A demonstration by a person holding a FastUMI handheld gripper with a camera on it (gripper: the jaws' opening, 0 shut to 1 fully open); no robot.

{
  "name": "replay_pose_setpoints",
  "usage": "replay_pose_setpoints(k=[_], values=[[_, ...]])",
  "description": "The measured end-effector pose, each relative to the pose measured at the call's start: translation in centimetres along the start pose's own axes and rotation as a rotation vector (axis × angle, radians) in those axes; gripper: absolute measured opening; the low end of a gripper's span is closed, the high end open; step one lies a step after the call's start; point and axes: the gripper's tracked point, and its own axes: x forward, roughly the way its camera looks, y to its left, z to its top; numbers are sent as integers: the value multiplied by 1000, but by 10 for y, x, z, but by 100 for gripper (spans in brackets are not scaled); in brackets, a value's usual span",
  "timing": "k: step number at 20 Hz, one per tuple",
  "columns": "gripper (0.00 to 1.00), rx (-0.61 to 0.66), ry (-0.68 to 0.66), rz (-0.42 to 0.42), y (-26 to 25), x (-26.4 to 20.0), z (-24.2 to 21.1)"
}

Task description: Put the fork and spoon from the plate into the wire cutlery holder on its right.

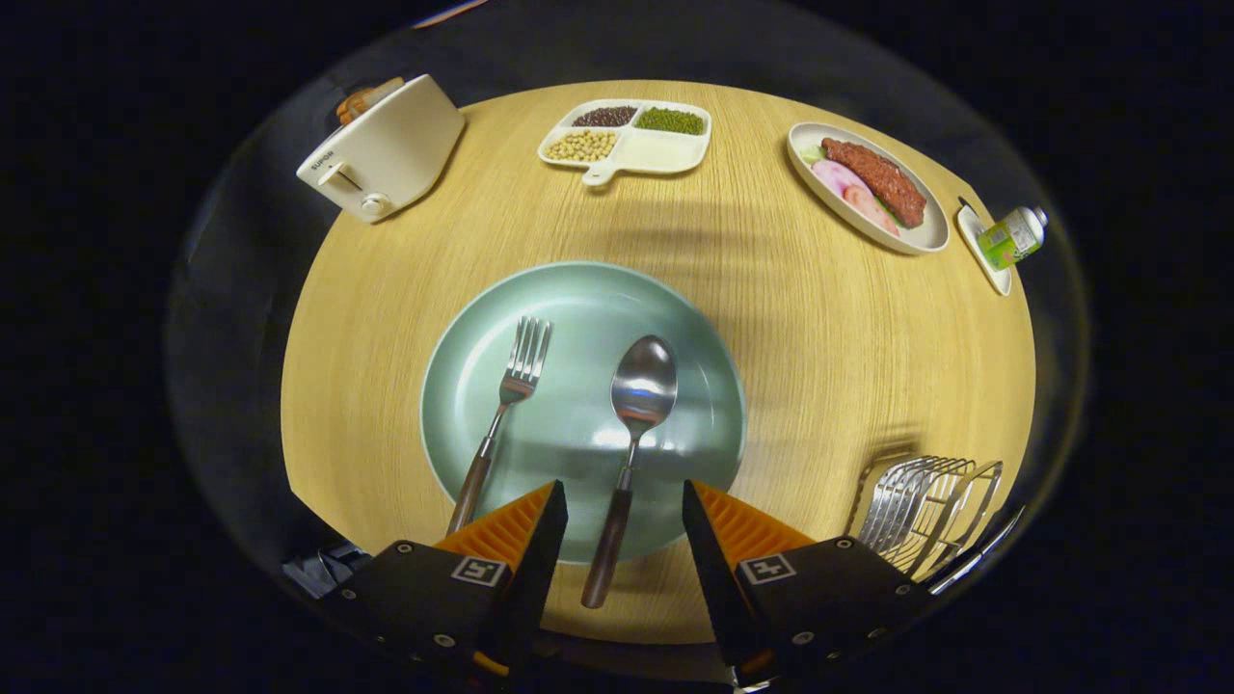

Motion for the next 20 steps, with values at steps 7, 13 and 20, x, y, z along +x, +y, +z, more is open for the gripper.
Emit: replay_pose_setpoints(k=[7, 13, 20], values=[[36, 100, 89, -5, 5, 19, -7], [14, 139, 78, -7, 1, 28, -12], [5, 102, -70, 26, -1, 7, 5]])
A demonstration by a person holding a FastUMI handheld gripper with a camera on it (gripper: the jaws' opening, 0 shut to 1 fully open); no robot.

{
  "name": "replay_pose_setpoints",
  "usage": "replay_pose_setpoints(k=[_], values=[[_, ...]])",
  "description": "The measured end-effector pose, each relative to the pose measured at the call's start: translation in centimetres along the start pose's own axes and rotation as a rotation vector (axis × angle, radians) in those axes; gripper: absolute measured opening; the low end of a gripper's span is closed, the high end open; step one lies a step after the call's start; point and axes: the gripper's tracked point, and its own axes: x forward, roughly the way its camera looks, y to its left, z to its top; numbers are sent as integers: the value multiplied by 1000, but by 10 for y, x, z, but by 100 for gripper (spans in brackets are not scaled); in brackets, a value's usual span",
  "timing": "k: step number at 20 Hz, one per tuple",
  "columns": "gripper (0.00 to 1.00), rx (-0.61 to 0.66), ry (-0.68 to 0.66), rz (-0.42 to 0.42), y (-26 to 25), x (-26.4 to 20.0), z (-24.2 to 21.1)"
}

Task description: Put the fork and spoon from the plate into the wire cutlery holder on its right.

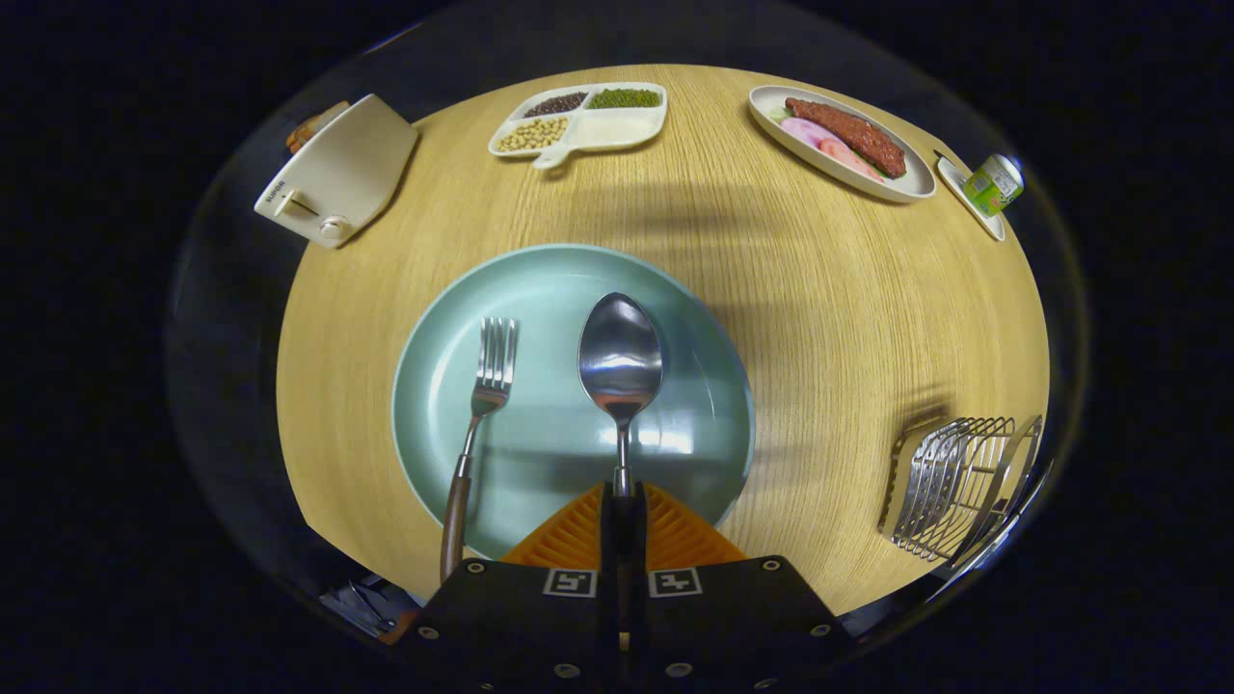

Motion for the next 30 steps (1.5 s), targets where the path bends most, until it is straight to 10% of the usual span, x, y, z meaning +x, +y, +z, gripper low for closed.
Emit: replay_pose_setpoints(k=[15, 30], values=[[5, 59, -350, -121, -117, -152, 17], [5, 7, -74, -205, -205, -133, -70]])
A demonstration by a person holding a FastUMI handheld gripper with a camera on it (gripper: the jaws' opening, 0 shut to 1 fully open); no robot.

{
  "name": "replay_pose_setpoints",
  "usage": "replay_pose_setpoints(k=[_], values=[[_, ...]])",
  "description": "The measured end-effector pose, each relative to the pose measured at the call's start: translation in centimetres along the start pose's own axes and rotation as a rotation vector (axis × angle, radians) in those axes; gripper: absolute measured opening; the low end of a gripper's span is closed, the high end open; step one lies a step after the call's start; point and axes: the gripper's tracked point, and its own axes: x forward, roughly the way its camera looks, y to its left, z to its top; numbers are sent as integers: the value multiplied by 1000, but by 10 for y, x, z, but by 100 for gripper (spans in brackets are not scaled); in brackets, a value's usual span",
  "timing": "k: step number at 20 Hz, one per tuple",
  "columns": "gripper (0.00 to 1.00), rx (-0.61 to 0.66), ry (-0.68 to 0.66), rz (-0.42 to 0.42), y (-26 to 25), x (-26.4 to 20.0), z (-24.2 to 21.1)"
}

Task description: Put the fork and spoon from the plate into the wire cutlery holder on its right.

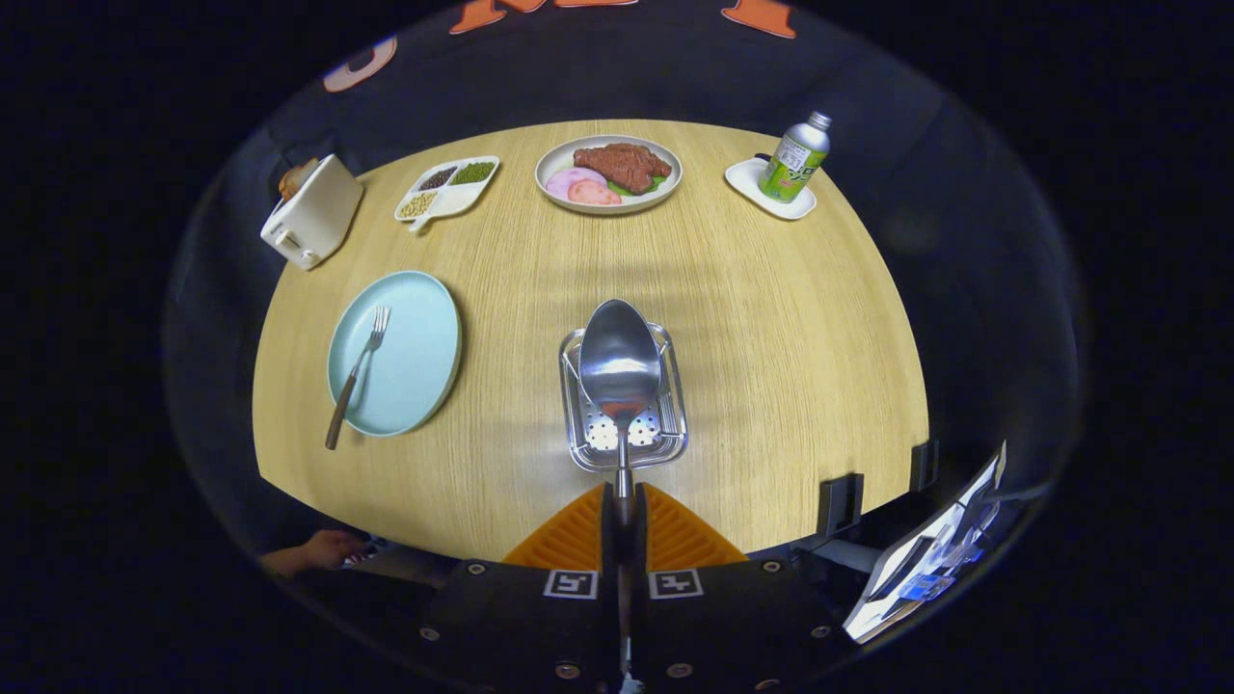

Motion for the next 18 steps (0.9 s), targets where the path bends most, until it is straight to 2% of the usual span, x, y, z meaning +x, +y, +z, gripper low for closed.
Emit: replay_pose_setpoints(k=[4, 10, 14, 16, 18], values=[[7, -15, 58, 4, -11, 8, -7], [9, -17, 29, 19, -15, 10, 10], [12, 16, -63, 37, -17, 7, 38], [13, 41, -135, 32, -21, 1, 56], [13, 92, -243, 69, -17, -13, 81]])
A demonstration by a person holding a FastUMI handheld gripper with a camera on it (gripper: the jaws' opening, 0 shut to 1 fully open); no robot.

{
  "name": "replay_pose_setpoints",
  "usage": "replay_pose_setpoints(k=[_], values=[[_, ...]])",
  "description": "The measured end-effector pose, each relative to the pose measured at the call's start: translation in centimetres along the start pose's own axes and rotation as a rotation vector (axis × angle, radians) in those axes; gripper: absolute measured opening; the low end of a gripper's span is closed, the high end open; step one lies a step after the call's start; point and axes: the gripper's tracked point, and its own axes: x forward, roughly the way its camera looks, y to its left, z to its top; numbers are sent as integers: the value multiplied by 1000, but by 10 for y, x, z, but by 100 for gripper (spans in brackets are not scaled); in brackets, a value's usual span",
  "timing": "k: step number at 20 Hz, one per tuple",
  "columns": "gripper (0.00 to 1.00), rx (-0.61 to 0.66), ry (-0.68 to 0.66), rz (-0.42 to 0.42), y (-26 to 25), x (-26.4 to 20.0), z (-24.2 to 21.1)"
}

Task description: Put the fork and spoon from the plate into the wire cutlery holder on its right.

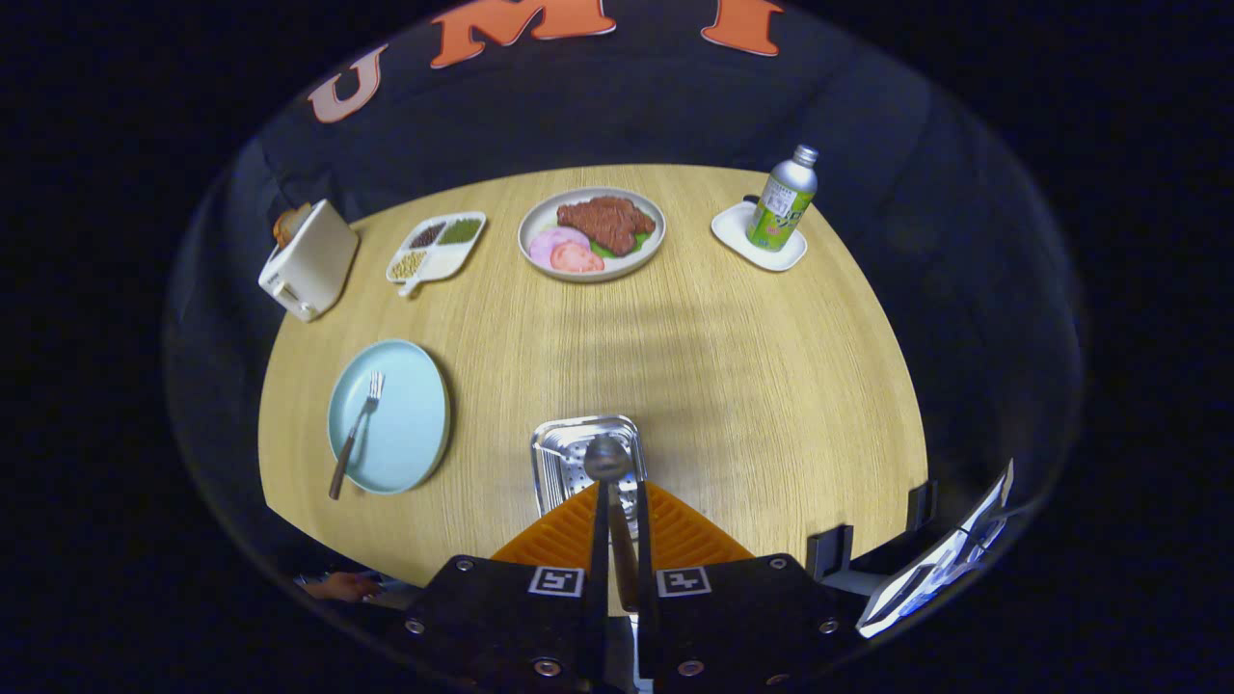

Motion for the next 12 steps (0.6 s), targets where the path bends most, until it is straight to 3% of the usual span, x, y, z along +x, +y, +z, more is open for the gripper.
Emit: replay_pose_setpoints(k=[3, 6, 12], values=[[23, 62, -207, 38, 6, -23, 49], [45, 88, -396, 43, 8, -55, 90], [81, 19, -818, 39, 45, -144, 162]])
